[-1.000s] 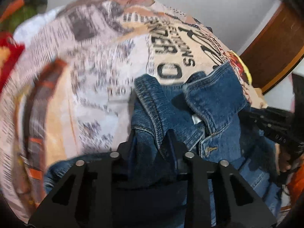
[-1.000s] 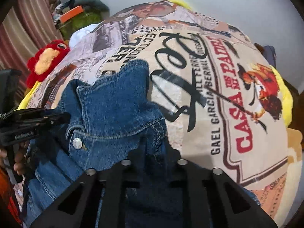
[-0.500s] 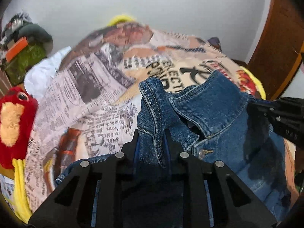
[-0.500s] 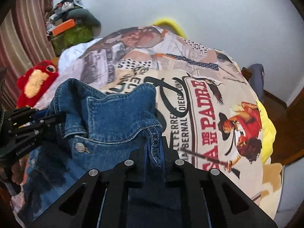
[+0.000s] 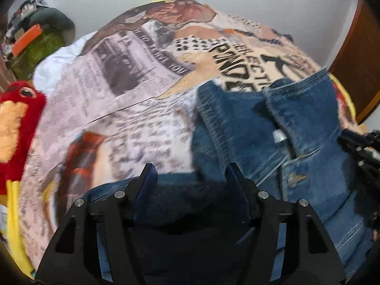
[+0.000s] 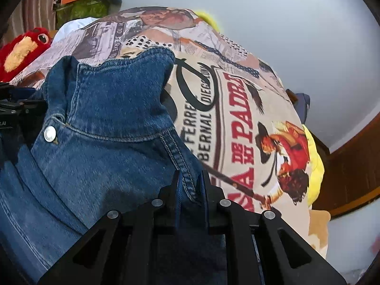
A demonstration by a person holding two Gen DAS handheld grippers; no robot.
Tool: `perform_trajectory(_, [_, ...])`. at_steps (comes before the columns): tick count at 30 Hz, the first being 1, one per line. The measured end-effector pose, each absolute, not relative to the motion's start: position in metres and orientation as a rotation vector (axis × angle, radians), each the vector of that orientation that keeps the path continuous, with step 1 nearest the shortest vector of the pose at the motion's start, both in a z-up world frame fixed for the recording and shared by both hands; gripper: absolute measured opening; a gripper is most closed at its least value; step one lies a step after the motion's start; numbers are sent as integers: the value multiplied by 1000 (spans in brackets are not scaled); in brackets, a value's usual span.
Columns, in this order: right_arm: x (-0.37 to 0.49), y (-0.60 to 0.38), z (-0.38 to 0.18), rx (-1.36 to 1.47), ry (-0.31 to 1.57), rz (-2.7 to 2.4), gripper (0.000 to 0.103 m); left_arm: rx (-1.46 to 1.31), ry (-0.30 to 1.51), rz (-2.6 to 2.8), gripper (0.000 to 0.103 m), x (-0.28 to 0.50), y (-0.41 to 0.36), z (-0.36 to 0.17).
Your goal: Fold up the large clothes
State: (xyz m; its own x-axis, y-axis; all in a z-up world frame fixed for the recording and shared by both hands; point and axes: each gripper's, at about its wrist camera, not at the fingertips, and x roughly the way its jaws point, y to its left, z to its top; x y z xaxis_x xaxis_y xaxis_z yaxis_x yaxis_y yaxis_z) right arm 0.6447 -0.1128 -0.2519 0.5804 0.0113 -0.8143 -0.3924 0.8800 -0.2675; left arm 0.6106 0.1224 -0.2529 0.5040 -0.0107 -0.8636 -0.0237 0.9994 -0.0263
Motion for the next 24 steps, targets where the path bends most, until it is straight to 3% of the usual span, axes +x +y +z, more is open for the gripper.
perform_trajectory(7, [646, -131, -269, -625, 996, -23, 10, -45, 1037, 25, 63, 584, 135, -233])
perform_trajectory(12, [626, -159, -229, -417, 1004, 25, 10, -36, 966, 12, 63, 551, 142, -196])
perform_trajectory(19, [545, -171, -165, -342, 910, 169, 10, 15, 904, 1, 63, 481, 143, -155])
perform_trajectory(24, [479, -178, -158, -309, 926, 256, 10, 63, 883, 7, 75, 422, 142, -148])
